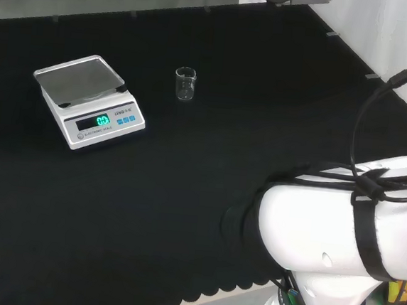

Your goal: Pick up the beaker.

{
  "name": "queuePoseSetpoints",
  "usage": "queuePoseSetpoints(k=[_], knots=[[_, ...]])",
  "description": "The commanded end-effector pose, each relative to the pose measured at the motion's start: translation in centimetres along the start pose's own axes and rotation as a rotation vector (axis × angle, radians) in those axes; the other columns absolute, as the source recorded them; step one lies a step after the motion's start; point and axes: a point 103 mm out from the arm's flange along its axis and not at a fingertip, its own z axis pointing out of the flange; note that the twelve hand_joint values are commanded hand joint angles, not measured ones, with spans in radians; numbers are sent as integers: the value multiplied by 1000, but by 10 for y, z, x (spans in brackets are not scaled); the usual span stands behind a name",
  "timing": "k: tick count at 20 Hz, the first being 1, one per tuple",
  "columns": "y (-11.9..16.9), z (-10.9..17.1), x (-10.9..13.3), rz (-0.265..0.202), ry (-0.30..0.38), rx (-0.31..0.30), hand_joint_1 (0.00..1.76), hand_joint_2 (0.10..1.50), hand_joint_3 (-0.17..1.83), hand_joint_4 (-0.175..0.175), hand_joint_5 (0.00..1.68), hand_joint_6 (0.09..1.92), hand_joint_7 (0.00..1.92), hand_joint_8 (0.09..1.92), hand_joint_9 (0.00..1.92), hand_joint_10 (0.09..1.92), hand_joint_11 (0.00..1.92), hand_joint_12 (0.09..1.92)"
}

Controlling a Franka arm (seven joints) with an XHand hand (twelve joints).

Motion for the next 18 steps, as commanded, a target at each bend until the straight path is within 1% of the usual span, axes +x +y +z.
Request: queuePoseSetpoints(k=[1, 3, 5, 7, 9, 11, 12, 14, 15, 18], knots=[[1, 0, 0, -1, -12, -9, 222, 916, 237, -77, 76, 87, 15, 281, 0, 502, 0, 1379], [3, 2, 1, 2, -18, -6, 162, 943, 247, -71, 42, 87, 3, 195, 0, 433, 0, 1347], [7, 7, 0, -1, 2, -6, 146, 951, 249, -70, 33, 87, 0, 173, 0, 417, 0, 1337], [13, 13, -6, 14, 31, -6, 142, 954, 247, -69, 31, 87, 0, 172, 0, 428, 0, 1338], [21, 23, -10, 21, 57, -35, 141, 956, 241, -68, 32, 87, 0, 181, 0, 462, 0, 1352], [33, 35, -14, 1, 67, -69, 149, 957, 227, -66, 40, 87, 0, 200, 0, 560, 0, 1396], [42, 42, -16, 3, 75, -73, 157, 955, 217, -65, 49, 87, 0, 224, 0, 633, 0, 1419], [66, 59, -27, 16, 94, -74, 175, 951, 200, -64, 66, 87, 0, 284, 0, 743, 0, 1457], [82, 70, -34, 21, 105, -71, 182, 949, 194, -64, 72, 87, 0, 298, 0, 773, 0, 1467], [131, 98, -52, 4, 161, -62, 195, 947, 185, -64, 82, 87, 0, 291, 0, 808, 0, 1478]])
